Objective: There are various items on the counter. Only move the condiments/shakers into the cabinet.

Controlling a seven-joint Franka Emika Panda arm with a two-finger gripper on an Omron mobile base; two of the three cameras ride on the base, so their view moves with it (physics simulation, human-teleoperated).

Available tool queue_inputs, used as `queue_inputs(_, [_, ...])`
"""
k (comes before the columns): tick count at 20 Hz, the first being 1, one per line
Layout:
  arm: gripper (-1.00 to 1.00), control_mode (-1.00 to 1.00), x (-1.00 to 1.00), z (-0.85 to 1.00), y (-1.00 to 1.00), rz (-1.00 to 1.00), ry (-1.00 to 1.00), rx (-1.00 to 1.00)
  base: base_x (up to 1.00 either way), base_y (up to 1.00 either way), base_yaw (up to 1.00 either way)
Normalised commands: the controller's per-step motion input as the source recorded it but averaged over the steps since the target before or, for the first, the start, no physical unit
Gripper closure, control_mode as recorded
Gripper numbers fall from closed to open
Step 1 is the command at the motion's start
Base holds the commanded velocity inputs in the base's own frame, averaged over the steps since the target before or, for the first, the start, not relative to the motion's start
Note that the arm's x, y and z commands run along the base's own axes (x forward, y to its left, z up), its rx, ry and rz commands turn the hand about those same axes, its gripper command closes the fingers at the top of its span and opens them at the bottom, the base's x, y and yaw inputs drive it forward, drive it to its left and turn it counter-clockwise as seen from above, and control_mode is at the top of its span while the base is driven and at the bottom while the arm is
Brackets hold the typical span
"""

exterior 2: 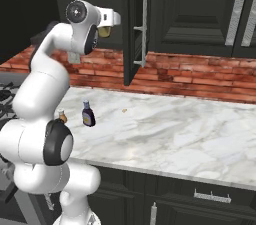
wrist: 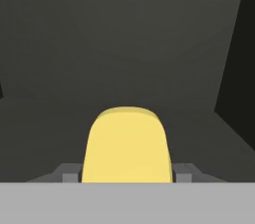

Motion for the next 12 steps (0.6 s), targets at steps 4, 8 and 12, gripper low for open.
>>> queue_inputs(4, [1.0,-1.0,0.17,0.0,-0.06,0.0,0.0,0.0,0.0,0.0,0.0])
queue_inputs(8, [1.0,-1.0,0.06,0.0,-0.06,0.0,0.0,0.0,0.0,0.0,0.0])
queue_inputs(12, [1.0,-1.0,0.24,0.0,0.0,-0.05,0.0,0.01,0.0,0.0,0.0])
